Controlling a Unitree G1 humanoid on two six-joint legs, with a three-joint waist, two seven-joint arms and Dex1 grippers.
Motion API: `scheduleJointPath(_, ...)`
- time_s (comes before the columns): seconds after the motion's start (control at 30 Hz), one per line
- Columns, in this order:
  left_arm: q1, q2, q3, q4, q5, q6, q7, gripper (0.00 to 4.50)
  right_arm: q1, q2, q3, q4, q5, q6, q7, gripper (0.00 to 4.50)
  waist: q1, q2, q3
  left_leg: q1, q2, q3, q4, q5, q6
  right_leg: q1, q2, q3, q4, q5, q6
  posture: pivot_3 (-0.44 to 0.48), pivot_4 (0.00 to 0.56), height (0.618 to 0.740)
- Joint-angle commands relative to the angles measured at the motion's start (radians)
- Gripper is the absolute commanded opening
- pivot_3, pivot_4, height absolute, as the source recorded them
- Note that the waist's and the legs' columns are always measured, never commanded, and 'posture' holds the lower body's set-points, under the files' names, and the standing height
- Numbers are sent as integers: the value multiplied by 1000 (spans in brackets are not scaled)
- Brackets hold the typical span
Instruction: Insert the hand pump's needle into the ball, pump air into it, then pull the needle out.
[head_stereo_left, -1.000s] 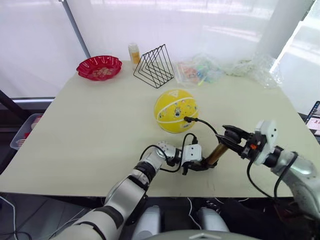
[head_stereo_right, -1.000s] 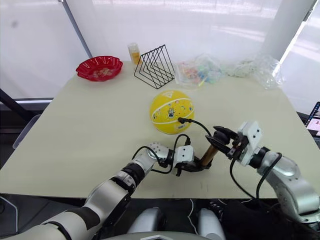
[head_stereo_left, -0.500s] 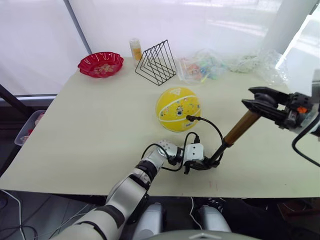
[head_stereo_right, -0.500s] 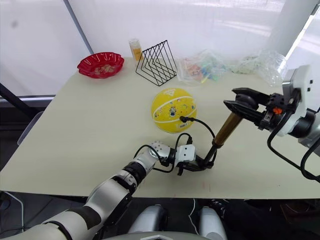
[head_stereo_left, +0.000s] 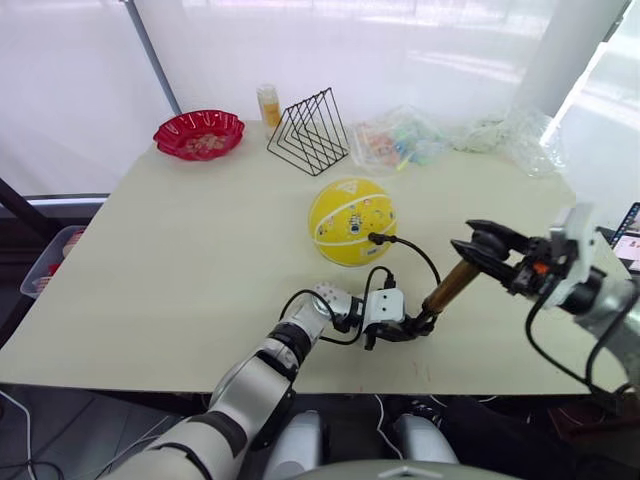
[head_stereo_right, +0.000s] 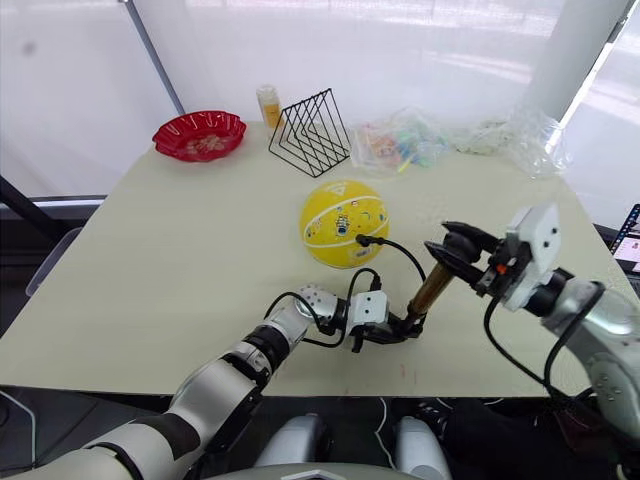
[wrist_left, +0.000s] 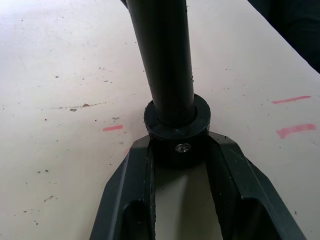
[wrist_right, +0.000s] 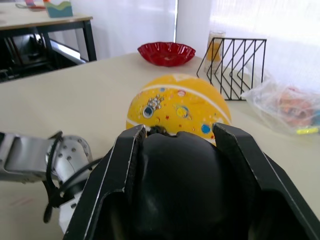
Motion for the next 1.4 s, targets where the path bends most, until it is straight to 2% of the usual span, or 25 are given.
scheduleJointPath(0.03,63,40,-77,94,97,47,-29,1001,75,66,131,133,-136,-27,-8,1634,0,-3,-5,0,0,0,0,0,0,0,1,0,0,0,-1,0,150,737)
scheduleJointPath(0.13,62,40,-76,94,96,48,-29,1001,66,83,116,121,-149,-49,-1,1634,0,-2,-5,1,0,1,-1,0,0,0,2,-2,1,-1,-1,0,150,737)
scheduleJointPath(0.23,60,40,-77,96,98,48,-28,1001,25,56,40,73,-84,-31,21,1634,2,0,-4,1,0,1,-1,0,0,0,2,-2,1,-1,-1,0,150,737)
scheduleJointPath(0.4,57,38,-78,97,99,47,-30,1001,-68,-38,-118,4,72,60,37,1634,6,12,6,-1,-1,1,0,0,0,-1,1,-3,0,-1,-1,0,150,737)
scheduleJointPath(0.5,55,38,-78,99,98,47,-30,1001,-131,-101,-209,-16,175,124,31,1634,7,11,6,-5,-1,2,1,0,0,-1,0,-6,4,-2,4,0,150,737)
scheduleJointPath(0.57,55,38,-78,100,98,47,-29,1001,-185,-162,-283,-15,246,167,30,1634,7,16,11,-12,-2,3,5,0,0,-4,-1,-9,9,-5,4,0,150,737)
scheduleJointPath(0.7,55,37,-79,103,98,46,-29,1001,-267,-247,-386,-5,389,248,3,1634,7,14,17,-14,-3,4,7,2,-3,-5,-4,-12,10,-5,5,0,150,737)
scheduleJointPath(0.87,54,40,-79,104,98,45,-26,1001,-331,-305,-436,1,475,305,-39,1634,7,14,17,-14,-3,2,6,2,-3,-5,-5,-14,10,-5,5,0,150,737)
scheduleJointPath(1.07,51,41,-79,106,100,43,-24,1001,-297,-300,-398,-16,434,323,-38,1634,7,14,18,-15,-2,2,6,2,-3,-5,-5,-14,10,-5,5,0,150,737)
scheduleJointPath(1.13,51,40,-80,103,100,42,-25,1001,-168,-240,-253,-34,293,274,-10,1634,7,11,16,-15,-2,2,6,2,-3,-5,-5,-14,10,-5,5,0,150,737)
scheduleJointPath(1.2,52,39,-79,100,98,42,-27,1001,-79,-170,-137,-30,179,210,-4,1634,7,3,8,-13,-1,0,5,2,-3,-4,-4,-14,10,-6,4,0,150,737)
scheduleJointPath(1.27,54,41,-82,99,99,40,-29,1001,-37,-157,-60,-18,85,157,19,1634,3,2,6,-9,-1,0,5,2,-3,-2,-3,-14,11,-7,3,0,150,737)
scheduleJointPath(1.4,59,43,-82,95,98,41,-30,1001,35,-42,104,36,-64,27,30,1634,0,-3,3,0,0,0,3,2,-3,3,-1,-12,12,-12,0,0,150,737)
